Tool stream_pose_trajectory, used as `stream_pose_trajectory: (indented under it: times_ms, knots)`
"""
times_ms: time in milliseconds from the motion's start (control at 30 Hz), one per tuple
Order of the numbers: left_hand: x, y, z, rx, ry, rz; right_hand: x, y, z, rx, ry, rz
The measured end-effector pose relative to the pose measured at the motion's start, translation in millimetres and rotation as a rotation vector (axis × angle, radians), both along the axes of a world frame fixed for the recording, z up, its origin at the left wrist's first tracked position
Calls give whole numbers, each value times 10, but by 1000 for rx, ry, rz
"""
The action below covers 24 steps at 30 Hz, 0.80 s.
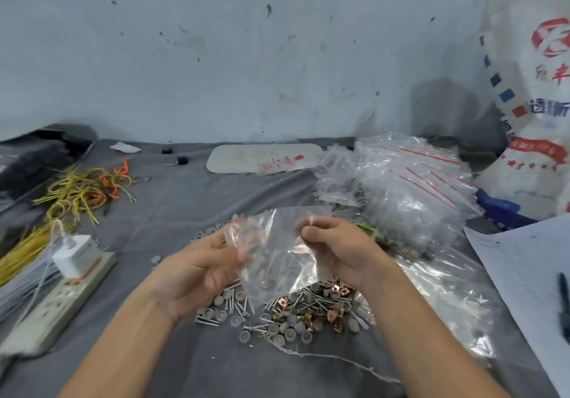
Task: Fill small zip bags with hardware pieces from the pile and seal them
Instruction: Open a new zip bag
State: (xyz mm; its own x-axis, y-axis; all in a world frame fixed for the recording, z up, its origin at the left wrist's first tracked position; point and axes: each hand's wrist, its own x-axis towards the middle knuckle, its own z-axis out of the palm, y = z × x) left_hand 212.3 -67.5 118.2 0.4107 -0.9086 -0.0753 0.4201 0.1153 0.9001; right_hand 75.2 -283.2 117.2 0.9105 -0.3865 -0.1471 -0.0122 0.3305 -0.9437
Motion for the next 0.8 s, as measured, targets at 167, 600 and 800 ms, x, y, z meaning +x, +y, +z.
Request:
stream_pose_trajectory:
  times_ms: [167,600,800]
  knots:
    - [254,175,-34,243,-392,151,149,-42,-89,-33,30,-103]
    - [149,-36,-163,418,-435,559,211,548,-139,-952,83,-384]
    - [-51,-91,-92,387,-494,554,217,965,-220,-689,27,-78]
